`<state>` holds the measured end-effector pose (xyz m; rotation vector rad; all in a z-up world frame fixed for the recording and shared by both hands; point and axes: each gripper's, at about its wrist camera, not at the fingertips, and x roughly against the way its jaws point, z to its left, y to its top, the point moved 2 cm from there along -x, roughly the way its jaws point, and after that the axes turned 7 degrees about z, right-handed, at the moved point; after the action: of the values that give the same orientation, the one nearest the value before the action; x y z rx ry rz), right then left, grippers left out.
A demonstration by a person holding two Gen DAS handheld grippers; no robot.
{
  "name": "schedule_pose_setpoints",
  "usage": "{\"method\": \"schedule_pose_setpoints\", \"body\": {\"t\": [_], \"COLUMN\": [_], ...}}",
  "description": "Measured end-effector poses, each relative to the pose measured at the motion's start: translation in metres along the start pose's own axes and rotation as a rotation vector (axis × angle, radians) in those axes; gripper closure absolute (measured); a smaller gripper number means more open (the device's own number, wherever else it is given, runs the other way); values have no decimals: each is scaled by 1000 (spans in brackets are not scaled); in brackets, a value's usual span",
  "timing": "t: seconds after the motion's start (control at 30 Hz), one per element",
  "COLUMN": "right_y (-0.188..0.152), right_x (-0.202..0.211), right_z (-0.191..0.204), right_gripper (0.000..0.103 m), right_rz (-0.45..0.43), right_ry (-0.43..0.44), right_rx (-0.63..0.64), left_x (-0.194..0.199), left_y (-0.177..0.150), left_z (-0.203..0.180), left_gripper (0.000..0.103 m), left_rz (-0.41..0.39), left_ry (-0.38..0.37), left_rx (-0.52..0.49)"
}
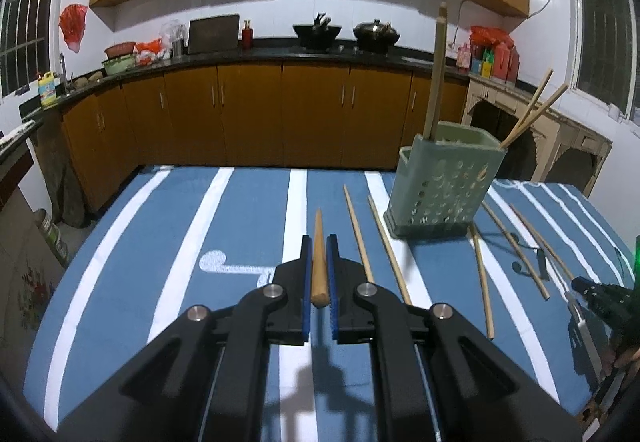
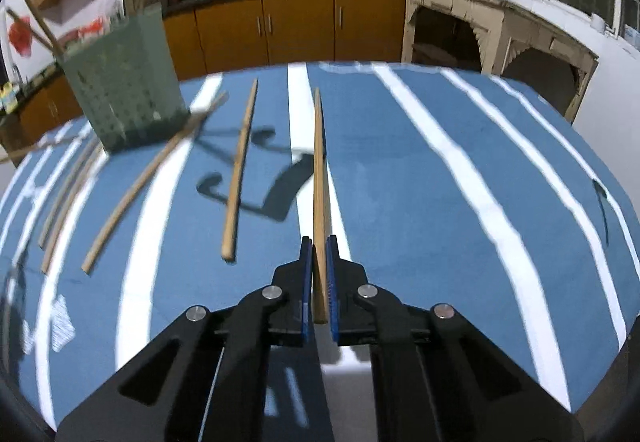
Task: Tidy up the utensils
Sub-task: 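Lift both chopsticks upright and carry them over the green holder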
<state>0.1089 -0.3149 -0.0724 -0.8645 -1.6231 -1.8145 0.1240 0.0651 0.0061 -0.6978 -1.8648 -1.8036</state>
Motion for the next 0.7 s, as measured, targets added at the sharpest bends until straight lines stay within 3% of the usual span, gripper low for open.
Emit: {"method": "schedule_pose_setpoints", "body": {"t": [0.37,0.7], "right_y": [50,82], "right_x": [59,86], "right_z": [-4,2], "right_gripper": [95,95], "right_rz": [-235,-353], "right_ry": [58,118], "right_rx": [-44,-61], "left_x": [27,48], "left_y": [20,45], "left_z": [3,8], "left_gripper": [95,96], "left_rz": [-100,-174], "left_ry": [-9,-10], "left_rx": [33,60]}}
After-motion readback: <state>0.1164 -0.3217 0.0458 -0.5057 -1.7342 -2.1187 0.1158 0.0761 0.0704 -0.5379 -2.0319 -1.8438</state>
